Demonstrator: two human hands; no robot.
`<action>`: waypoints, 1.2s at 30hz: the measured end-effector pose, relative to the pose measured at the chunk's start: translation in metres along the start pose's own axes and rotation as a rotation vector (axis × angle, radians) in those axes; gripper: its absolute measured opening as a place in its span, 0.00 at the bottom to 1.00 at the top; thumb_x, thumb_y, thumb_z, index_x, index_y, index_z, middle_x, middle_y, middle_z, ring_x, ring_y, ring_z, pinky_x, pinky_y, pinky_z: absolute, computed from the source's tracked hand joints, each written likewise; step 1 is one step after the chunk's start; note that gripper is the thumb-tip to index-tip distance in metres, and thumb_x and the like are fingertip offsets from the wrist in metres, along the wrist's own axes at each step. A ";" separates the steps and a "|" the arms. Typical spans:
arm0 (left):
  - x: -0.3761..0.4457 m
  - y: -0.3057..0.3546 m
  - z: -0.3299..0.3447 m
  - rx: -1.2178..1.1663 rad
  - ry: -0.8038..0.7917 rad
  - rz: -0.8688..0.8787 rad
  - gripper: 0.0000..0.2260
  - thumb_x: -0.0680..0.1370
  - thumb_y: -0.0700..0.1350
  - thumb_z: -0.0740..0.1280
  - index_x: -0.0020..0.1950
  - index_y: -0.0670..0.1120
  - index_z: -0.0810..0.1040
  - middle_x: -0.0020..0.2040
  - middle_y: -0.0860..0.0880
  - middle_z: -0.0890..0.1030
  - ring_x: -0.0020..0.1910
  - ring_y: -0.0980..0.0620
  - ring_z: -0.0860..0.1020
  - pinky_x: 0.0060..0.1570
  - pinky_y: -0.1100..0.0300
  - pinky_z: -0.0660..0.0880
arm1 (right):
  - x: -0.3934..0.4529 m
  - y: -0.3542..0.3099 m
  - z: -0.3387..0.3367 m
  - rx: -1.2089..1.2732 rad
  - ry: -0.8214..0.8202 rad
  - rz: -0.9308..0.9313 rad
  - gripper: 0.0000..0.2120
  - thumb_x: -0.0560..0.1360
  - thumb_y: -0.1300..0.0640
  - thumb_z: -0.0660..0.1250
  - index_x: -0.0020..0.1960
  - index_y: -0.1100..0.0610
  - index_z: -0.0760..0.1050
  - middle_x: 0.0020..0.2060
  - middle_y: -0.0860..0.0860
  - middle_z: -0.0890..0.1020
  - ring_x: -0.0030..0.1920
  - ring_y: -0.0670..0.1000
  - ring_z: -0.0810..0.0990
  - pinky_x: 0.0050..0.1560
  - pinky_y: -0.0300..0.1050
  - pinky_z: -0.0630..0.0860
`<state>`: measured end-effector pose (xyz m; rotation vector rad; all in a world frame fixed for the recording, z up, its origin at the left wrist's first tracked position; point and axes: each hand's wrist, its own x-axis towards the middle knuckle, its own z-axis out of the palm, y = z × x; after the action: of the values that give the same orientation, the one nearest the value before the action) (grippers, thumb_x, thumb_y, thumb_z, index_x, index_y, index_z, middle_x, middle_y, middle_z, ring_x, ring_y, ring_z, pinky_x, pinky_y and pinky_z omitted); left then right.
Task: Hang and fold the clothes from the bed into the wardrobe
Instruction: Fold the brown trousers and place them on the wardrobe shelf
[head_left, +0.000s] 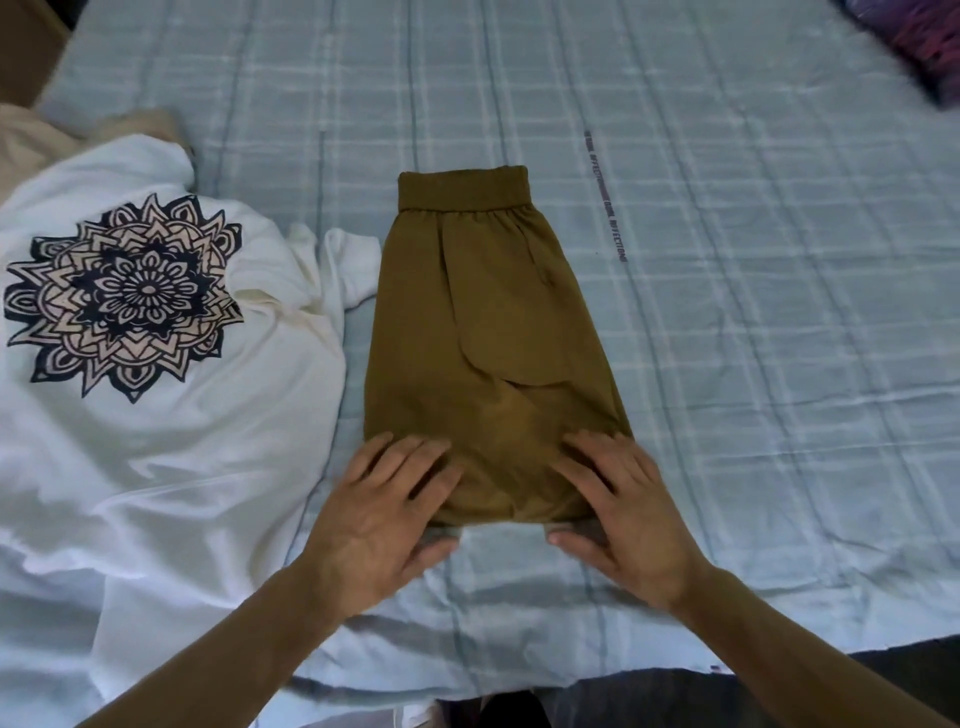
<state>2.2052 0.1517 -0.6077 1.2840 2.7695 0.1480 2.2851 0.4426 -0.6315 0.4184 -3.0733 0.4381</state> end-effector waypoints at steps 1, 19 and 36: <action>-0.001 0.002 -0.001 -0.003 0.044 0.048 0.23 0.73 0.60 0.70 0.62 0.49 0.78 0.62 0.45 0.78 0.59 0.43 0.76 0.60 0.47 0.73 | -0.003 -0.001 -0.002 -0.013 0.057 -0.022 0.25 0.76 0.39 0.65 0.67 0.52 0.71 0.65 0.54 0.74 0.67 0.55 0.71 0.68 0.55 0.66; -0.009 -0.009 -0.008 -0.034 0.176 0.020 0.11 0.63 0.36 0.79 0.43 0.44 0.82 0.41 0.47 0.82 0.38 0.47 0.80 0.38 0.54 0.79 | -0.010 0.019 -0.018 -0.062 0.091 0.026 0.09 0.66 0.64 0.79 0.41 0.56 0.80 0.34 0.52 0.78 0.30 0.52 0.76 0.31 0.40 0.73; 0.020 -0.006 -0.024 -0.118 -0.055 -0.181 0.16 0.61 0.44 0.81 0.46 0.46 0.82 0.44 0.49 0.83 0.39 0.47 0.80 0.39 0.53 0.79 | 0.024 0.005 -0.026 0.002 0.041 0.071 0.25 0.61 0.70 0.77 0.57 0.59 0.82 0.52 0.54 0.84 0.52 0.57 0.84 0.55 0.53 0.80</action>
<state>2.1855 0.1619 -0.5857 0.9900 2.7655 0.2550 2.2597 0.4482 -0.6064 0.2971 -3.0564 0.4453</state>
